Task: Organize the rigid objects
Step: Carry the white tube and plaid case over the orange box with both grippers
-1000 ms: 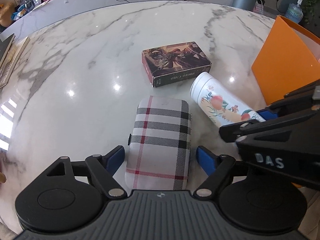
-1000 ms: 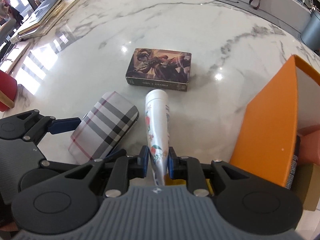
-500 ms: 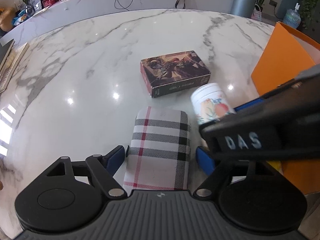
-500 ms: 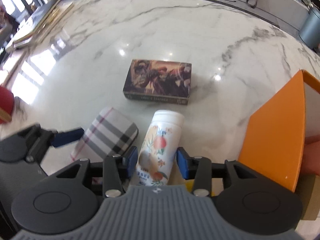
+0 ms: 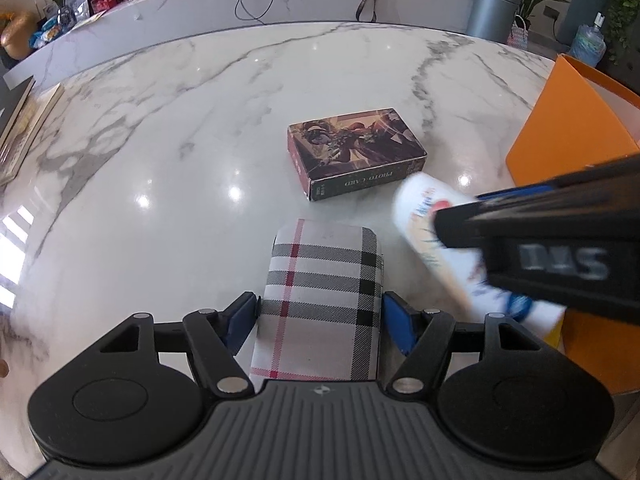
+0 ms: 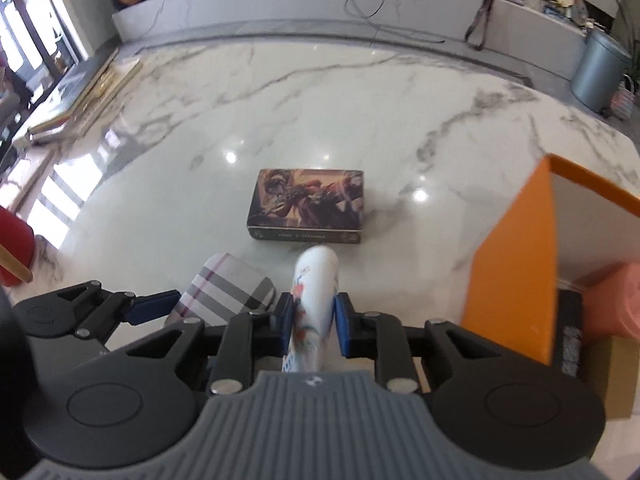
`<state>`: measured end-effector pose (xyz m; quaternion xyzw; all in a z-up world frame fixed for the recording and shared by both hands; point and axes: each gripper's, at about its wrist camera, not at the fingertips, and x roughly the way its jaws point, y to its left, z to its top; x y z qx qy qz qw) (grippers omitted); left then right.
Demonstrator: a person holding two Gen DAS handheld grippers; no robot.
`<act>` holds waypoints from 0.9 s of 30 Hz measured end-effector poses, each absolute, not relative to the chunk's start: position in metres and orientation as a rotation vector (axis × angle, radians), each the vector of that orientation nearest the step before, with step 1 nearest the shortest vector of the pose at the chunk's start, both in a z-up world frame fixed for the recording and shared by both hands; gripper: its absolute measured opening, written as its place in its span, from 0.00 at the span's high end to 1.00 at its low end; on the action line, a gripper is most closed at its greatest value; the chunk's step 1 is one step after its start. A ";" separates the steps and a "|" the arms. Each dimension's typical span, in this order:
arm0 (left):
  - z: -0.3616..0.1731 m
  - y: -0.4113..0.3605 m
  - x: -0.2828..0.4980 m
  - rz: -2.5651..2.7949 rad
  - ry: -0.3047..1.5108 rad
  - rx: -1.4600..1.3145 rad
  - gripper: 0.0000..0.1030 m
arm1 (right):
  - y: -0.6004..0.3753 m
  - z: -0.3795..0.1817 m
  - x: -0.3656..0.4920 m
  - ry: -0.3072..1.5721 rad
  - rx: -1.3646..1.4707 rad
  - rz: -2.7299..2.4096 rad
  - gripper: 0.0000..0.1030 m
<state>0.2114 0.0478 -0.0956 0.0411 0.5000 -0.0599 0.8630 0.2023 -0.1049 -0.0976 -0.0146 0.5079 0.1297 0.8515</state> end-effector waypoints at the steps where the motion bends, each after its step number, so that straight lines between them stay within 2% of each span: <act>1: -0.094 0.050 0.211 -0.124 1.050 0.072 0.24 | -0.107 -0.095 0.199 1.059 -0.023 0.265 0.81; 16: -0.043 0.067 0.175 -0.146 0.983 -0.146 0.24 | -0.144 -0.052 0.155 0.907 0.114 0.232 0.82; 27: 0.025 0.046 0.155 -0.212 0.841 -0.202 0.24 | -0.191 -0.002 0.118 0.756 0.235 0.216 0.82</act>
